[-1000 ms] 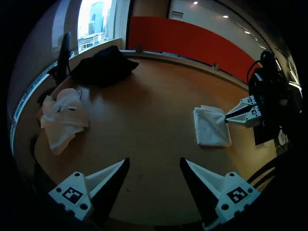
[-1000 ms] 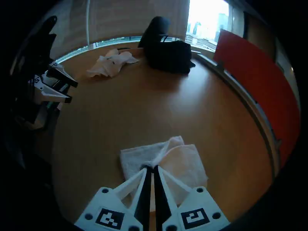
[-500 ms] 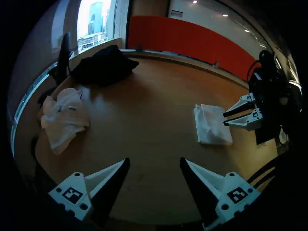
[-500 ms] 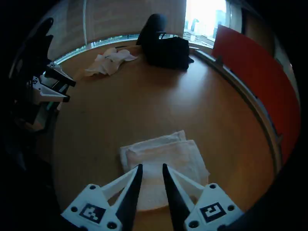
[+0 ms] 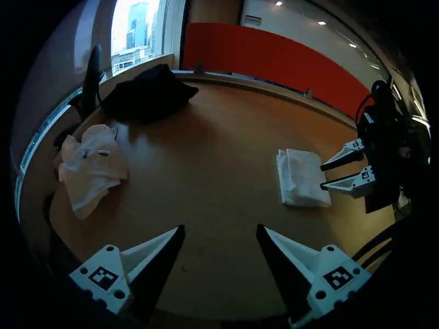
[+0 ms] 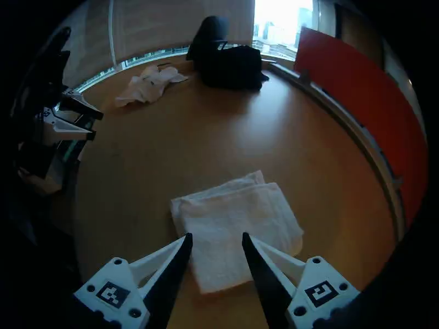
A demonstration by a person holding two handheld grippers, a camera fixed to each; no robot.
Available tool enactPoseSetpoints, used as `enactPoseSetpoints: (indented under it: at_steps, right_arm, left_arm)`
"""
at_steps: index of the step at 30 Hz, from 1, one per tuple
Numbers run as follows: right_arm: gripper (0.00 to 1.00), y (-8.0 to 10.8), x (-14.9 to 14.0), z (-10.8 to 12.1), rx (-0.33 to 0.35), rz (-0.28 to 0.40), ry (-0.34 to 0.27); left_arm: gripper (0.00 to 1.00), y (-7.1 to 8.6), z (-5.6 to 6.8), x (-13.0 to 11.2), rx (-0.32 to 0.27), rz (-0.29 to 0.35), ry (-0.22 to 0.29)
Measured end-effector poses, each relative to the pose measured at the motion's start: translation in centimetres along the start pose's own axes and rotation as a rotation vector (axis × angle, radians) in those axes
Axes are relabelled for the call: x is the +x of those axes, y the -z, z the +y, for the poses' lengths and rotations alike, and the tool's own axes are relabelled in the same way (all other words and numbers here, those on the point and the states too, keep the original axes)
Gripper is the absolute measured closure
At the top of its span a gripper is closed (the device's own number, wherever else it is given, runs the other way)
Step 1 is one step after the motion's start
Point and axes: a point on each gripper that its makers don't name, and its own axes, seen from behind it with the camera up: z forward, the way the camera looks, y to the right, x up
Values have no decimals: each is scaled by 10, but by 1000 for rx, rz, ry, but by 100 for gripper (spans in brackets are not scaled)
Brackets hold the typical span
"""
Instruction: Fold towel
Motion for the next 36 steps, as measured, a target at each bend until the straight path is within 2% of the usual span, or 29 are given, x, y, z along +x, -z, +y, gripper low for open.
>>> enactPoseSetpoints:
  at_steps: [26, 31, 36]
  right_arm:
    - [31, 8, -67, -14, -38, -72, -106]
    - [35, 7, -77, -17, -39, -85, -117]
    - [44, 6, -83, -16, -50, -94, -127]
  left_arm:
    - [3, -1, 5, 1, -14, -2, -22]
    - [3, -1, 6, 0, -17, -2, -22]
    - [3, -1, 6, -1, -18, -2, -20]
